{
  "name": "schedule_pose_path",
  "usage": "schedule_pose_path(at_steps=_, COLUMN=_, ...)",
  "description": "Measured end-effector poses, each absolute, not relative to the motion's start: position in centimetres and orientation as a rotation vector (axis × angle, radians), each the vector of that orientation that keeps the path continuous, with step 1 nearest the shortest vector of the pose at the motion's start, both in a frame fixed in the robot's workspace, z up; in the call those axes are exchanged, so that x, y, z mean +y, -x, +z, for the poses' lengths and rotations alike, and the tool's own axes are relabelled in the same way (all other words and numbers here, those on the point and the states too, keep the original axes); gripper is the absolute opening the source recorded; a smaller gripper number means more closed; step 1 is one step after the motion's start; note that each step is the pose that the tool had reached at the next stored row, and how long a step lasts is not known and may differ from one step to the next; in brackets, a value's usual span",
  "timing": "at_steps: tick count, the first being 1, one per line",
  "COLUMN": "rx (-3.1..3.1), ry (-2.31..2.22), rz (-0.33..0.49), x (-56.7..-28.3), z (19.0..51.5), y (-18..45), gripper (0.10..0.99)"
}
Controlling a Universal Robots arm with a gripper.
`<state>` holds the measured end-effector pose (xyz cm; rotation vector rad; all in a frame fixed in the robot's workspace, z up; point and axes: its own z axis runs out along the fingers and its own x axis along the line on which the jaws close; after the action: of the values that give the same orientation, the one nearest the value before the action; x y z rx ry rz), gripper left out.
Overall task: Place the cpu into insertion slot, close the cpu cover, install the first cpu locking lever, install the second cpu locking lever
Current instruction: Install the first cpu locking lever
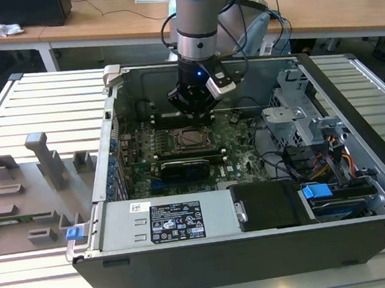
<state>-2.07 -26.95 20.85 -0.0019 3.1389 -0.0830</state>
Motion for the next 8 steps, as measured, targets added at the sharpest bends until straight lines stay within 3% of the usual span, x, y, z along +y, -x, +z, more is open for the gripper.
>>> schedule_pose_path(at_steps=8, rx=3.140, ry=-0.007, rz=-0.081, x=-27.04, z=20.42, y=1.72, gripper=0.106)
